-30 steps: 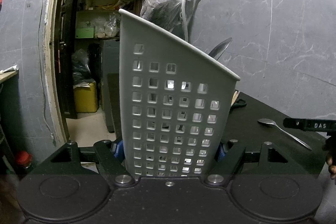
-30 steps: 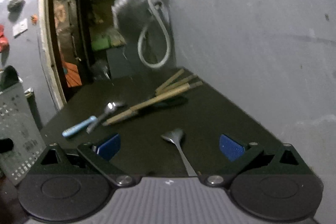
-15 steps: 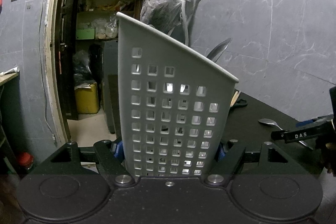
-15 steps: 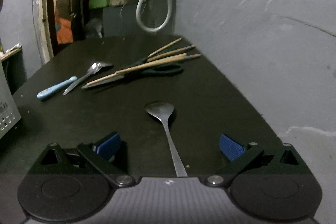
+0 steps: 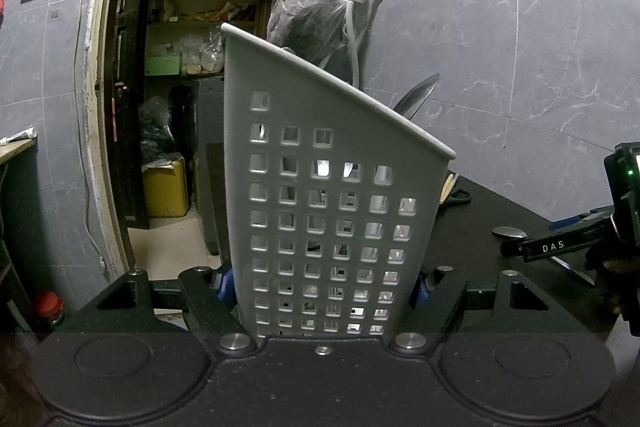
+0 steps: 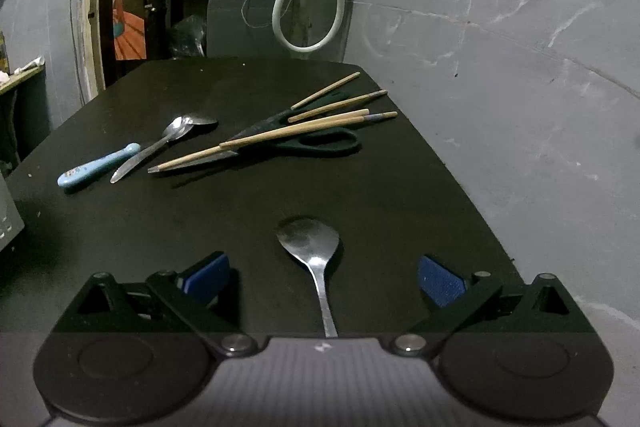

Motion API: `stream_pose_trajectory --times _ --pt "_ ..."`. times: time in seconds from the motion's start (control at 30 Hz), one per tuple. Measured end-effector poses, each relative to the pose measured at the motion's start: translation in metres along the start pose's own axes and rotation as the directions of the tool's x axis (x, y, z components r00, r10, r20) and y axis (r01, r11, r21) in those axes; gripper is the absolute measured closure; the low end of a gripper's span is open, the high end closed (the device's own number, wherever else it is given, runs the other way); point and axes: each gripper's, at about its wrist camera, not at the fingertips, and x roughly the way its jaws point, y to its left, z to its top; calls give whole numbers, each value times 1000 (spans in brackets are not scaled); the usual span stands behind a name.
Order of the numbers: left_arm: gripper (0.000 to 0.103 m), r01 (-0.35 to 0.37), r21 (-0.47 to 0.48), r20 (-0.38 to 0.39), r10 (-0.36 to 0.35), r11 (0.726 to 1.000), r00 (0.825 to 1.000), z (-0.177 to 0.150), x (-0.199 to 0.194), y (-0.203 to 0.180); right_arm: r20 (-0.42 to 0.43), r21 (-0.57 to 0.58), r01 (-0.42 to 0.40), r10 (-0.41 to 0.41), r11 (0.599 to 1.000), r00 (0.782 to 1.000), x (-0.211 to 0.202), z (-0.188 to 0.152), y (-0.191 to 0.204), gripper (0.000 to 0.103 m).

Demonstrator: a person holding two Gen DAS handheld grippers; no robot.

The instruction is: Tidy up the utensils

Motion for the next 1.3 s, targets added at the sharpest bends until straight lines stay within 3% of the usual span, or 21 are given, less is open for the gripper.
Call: stream_pose_trajectory --times 0.37,0.67,0.87,1.1,1.3 --pt "26 -3 -1 -2 3 1000 1000 0 0 -1 -33 111 -21 25 994 999 8 1 -15 0" --pt "26 -7 0 -3 7 1000 1000 0 2 -2 -25 90 0 2 996 1000 7 1 -8 0" --pt "26 -7 0 -4 7 1000 1000 -1 3 -3 -18 84 -49 51 995 999 6 1 -9 6" --pt "26 -7 0 -4 7 1000 1000 0 3 -3 16 64 -87 87 994 996 3 0 -4 26" --pt "26 -7 0 -4 7 1000 1000 0 3 -3 51 48 -100 98 994 994 -2 -2 1 60"
